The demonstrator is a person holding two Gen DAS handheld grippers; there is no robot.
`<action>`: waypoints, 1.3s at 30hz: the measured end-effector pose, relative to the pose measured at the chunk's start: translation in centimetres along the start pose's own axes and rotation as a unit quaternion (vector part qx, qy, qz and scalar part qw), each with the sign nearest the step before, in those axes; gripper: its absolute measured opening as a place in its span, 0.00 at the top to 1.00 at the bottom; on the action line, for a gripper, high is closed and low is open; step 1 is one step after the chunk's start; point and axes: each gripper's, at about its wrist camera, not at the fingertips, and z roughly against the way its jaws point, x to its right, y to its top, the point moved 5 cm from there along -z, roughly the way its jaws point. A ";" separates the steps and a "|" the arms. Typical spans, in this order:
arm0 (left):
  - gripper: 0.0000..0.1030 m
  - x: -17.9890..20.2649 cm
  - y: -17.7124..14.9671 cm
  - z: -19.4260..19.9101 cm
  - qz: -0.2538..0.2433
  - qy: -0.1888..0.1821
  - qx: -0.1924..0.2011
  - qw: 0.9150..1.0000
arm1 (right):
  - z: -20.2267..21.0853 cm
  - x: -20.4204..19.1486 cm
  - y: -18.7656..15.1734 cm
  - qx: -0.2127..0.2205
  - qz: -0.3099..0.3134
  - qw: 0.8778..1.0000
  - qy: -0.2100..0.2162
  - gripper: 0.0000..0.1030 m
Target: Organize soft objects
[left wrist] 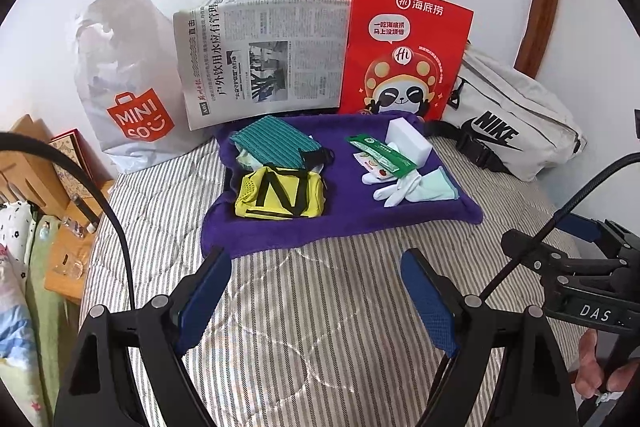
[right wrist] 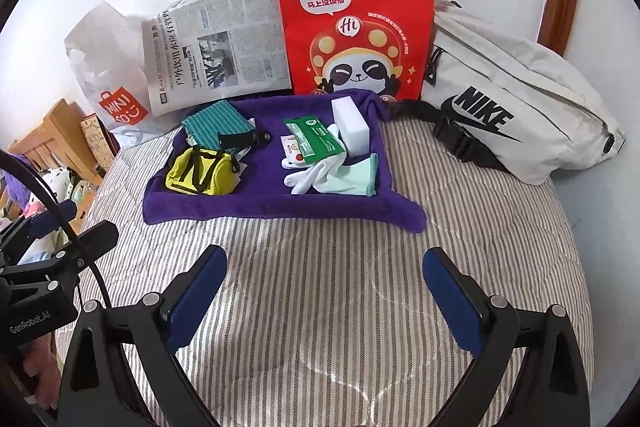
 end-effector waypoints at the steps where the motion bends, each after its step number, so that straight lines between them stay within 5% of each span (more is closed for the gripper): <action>1: 0.16 0.0 0.0 0.0 0.001 0.000 0.000 1.000 | 0.0 0.0 0.0 -0.001 0.000 1.000 0.000 0.05; 39: 0.16 -0.1 0.1 0.8 0.002 0.002 0.007 1.000 | -0.1 0.2 -0.2 -0.004 -0.009 1.000 -0.009 0.05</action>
